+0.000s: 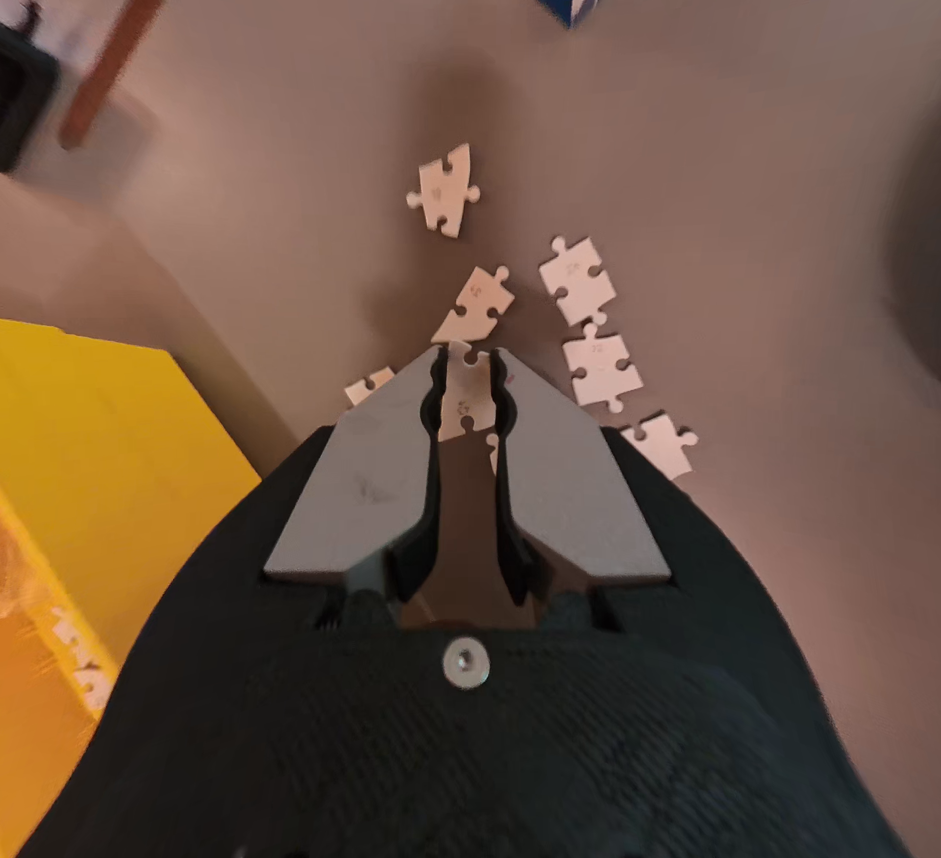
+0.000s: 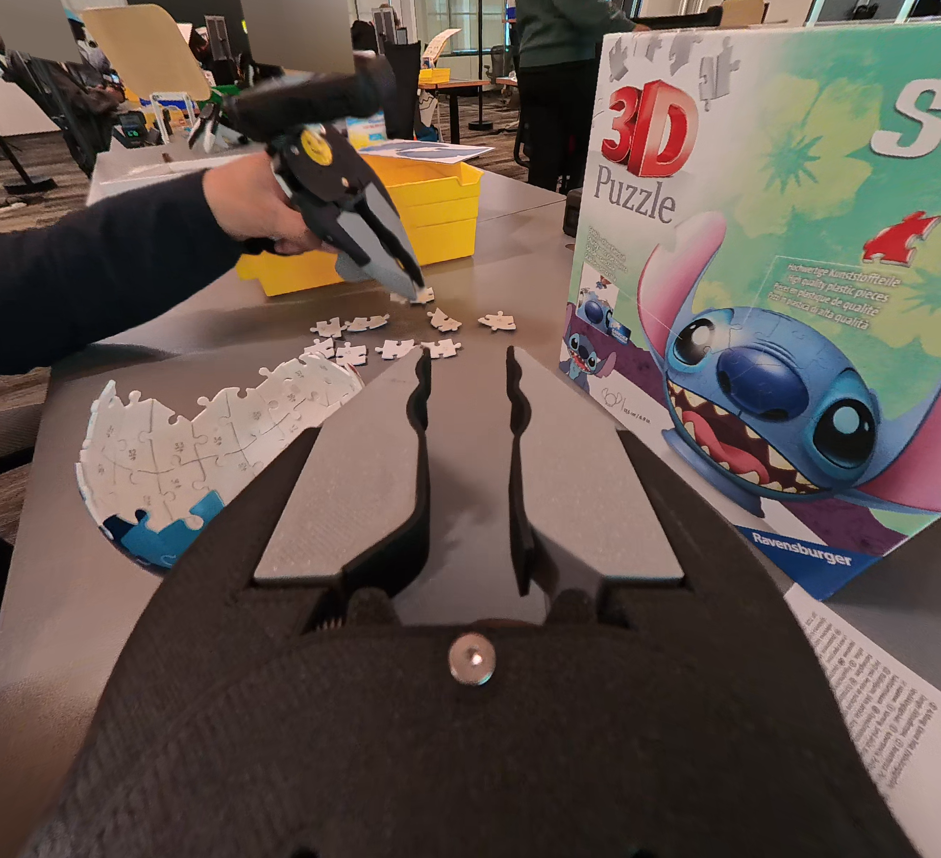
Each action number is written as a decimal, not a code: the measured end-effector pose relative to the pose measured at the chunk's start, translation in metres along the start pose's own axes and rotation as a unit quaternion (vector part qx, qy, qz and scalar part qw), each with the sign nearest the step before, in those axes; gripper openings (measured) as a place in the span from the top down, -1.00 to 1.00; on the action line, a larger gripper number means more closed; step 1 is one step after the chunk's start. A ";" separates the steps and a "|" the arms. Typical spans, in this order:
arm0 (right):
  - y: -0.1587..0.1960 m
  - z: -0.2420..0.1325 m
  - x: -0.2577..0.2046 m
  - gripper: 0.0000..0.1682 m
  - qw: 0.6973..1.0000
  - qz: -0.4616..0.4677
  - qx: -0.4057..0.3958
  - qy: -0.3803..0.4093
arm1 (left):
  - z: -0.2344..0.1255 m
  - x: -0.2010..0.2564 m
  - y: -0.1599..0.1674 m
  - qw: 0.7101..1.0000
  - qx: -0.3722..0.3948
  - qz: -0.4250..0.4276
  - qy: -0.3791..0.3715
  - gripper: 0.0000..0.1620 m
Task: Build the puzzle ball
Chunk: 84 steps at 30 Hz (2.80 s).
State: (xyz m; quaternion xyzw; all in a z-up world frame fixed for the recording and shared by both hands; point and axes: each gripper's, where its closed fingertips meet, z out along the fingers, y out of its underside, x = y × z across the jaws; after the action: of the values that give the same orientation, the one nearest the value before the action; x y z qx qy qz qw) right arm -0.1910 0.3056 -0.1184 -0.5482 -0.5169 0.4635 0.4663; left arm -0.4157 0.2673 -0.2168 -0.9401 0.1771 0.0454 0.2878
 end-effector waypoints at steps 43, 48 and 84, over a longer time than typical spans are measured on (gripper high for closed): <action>-0.049 0.058 -0.104 0.48 0.998 -0.057 -0.015 -0.018 | -0.160 0.147 -0.111 0.857 0.410 -0.122 0.288 0.82; -0.056 0.045 -0.104 0.49 0.997 -0.075 -0.022 -0.006 | -0.181 0.136 -0.105 0.838 0.434 -0.137 0.300 0.82; -0.061 0.051 -0.092 1.00 0.995 -0.085 -0.040 0.023 | -0.169 0.122 -0.098 0.823 0.437 -0.205 0.299 1.00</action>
State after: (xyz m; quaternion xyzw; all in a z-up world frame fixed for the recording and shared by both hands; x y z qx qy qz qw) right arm -0.2527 0.2175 -0.0620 -0.5310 -0.5686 0.3882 0.4940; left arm -0.2697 0.2116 -0.0476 -0.6976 0.0587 -0.3805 0.6043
